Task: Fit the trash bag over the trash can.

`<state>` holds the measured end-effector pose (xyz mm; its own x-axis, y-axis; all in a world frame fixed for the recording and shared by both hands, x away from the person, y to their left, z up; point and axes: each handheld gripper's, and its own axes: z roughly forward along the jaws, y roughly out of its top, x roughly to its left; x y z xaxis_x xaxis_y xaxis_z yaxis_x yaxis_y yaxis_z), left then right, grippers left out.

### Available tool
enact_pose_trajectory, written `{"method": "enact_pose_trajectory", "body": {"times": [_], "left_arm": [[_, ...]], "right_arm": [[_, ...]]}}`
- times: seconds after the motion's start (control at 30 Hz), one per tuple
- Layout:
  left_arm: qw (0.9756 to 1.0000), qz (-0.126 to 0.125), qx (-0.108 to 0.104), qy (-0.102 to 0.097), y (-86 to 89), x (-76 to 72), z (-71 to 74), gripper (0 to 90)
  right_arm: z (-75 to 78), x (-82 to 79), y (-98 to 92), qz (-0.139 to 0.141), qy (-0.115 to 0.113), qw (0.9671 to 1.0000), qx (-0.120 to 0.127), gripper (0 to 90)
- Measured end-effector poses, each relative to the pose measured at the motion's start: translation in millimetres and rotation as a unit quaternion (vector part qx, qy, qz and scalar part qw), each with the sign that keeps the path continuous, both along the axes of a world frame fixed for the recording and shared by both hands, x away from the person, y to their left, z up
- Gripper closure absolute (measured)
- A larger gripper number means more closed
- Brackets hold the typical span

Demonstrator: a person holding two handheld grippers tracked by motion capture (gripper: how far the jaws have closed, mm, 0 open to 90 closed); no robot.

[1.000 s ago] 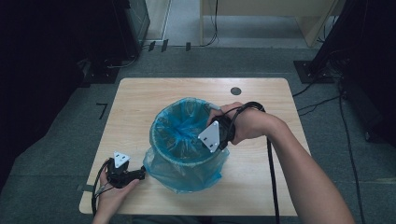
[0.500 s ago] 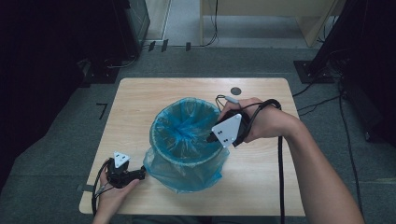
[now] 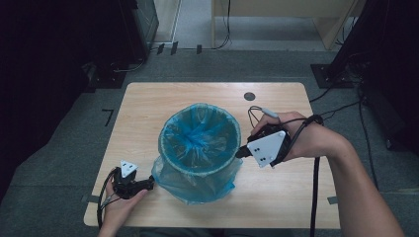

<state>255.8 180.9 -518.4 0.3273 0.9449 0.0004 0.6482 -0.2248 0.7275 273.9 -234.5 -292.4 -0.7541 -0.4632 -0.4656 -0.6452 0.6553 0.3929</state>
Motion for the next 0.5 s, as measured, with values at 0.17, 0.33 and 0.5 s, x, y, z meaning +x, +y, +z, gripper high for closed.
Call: {"method": "enact_pose_trajectory", "body": {"times": [0.17,0.33,0.5], "left_arm": [[1.0,0.0,0.0,0.0,0.0,0.0,0.0,10.9],[1.0,0.0,0.0,0.0,-0.1,0.0,0.0,10.9],[1.0,0.001,0.0,0.0,-0.2,0.0,0.0,10.9]], "right_arm": [[-9.1,-9.5,-13.5,-0.024,0.018,0.9995,0.011,88.6],[-24.5,-15.3,-26.4,-0.062,0.052,0.9965,0.023,83.1],[-41.0,-21.3,-36.6,-0.105,0.091,0.9892,0.047,70.6]]}}
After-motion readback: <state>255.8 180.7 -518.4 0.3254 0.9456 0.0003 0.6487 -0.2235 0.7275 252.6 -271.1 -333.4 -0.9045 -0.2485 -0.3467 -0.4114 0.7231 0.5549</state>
